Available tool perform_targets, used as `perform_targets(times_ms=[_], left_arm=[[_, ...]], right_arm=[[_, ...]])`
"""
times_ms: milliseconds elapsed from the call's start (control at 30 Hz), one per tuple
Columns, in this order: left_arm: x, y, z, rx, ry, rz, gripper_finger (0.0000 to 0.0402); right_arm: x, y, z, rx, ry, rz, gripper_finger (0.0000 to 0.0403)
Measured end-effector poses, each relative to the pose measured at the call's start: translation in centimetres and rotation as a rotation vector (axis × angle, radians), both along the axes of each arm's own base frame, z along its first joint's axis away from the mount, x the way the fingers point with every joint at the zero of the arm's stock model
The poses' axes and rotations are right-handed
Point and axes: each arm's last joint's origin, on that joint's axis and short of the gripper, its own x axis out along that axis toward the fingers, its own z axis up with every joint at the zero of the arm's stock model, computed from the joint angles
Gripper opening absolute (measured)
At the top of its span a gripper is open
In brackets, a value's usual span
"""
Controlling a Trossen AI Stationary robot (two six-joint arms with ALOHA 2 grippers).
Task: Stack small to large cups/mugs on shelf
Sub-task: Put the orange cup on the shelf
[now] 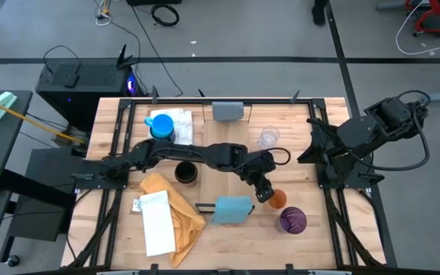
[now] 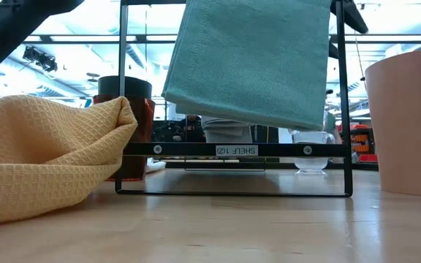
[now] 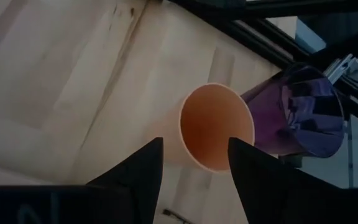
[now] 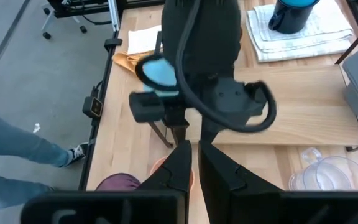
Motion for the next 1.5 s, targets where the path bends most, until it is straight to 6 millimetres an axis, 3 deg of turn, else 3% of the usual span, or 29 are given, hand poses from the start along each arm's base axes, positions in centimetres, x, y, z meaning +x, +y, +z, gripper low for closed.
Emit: perform_targets(times_ms=[500, 933, 1500], left_arm=[[0.2, -0.2, -0.8, -0.112, 0.042, 0.114, 0.0186], [0.5, -2.1, -2.5, -0.106, 0.064, 0.090, 0.0181], [0.8, -2.0, -2.3, -0.106, 0.023, 0.118, 0.0178]], right_arm=[[0.0, -0.1, 0.0, -0.024, -0.009, -0.020, 0.0036], [0.0, -0.1, 0.0, -0.023, -0.010, -0.020, 0.0036], [0.1, 0.0, 0.0, -0.015, -0.015, -0.026, 0.0036]])
